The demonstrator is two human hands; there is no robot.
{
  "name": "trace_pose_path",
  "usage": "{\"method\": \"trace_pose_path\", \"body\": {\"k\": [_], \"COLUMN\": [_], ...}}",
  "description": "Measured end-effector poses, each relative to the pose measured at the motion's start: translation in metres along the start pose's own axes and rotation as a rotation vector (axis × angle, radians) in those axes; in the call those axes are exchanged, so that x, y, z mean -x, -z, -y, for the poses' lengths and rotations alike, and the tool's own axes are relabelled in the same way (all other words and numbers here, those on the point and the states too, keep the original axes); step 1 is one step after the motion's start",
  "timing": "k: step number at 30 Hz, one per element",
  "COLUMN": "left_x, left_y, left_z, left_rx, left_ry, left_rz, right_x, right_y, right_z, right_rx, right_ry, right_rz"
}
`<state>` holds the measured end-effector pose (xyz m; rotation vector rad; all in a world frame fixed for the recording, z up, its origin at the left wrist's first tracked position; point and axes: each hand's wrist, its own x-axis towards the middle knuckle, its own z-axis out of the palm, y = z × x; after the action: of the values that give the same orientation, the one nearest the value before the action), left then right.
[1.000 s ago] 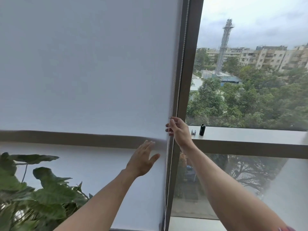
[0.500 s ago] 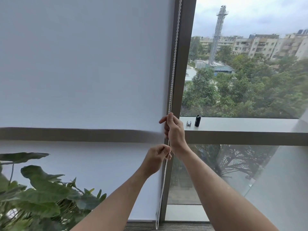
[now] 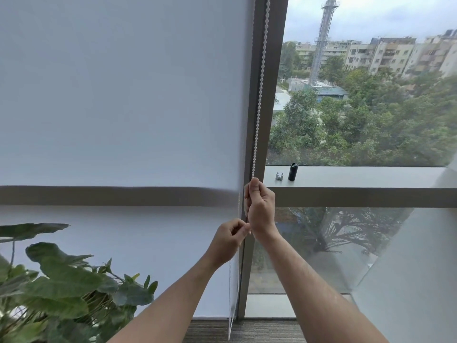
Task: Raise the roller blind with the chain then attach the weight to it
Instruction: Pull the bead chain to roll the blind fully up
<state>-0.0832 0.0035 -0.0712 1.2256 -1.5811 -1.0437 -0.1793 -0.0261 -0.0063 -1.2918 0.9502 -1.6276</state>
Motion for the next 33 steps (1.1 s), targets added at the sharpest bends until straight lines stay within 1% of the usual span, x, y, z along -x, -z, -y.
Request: {"method": "trace_pose_path", "body": {"k": [3,6,8,11,15,18,21,24,28,33], "left_x": [-0.002,-0.010,-0.016,-0.022,-0.024,-0.021,-0.018,-0.015,-0.005,-0.003], "left_y": [0.008,0.016,0.021,0.024,0.019,0.013,0.007,0.000,-0.012,-0.014], "left_z": [0.000,-0.007,-0.018,-0.042,-0.073,-0.090,-0.099,-0.093,-0.069,-0.055], "left_rx": [0.055,0.109,0.147,0.174,0.325,0.418,0.543,0.614,0.650,0.660], "left_ry": [0.023,0.036,0.013,-0.076,-0.171,-0.256,-0.290,-0.261,-0.170,-0.112], "left_rz": [-0.062,-0.131,-0.144,-0.139,-0.119,-0.059,-0.018,-0.026,-0.048,-0.150], "right_x": [0.008,0.017,0.022,0.029,0.047,0.062,0.077,0.091,0.105,0.106], "right_y": [0.001,-0.003,-0.006,-0.004,0.004,0.009,0.011,0.017,0.028,0.038], "right_z": [-0.006,-0.012,-0.015,-0.024,-0.039,-0.050,-0.060,-0.070,-0.089,-0.094], "right_rx": [0.011,0.003,0.006,-0.041,0.081,0.109,0.125,0.153,0.188,0.160], "right_ry": [0.036,0.014,0.013,0.030,-0.014,-0.061,-0.091,-0.127,-0.208,-0.339], "right_rz": [-0.019,-0.023,-0.014,0.009,-0.033,-0.034,-0.024,-0.029,0.004,0.148]}}
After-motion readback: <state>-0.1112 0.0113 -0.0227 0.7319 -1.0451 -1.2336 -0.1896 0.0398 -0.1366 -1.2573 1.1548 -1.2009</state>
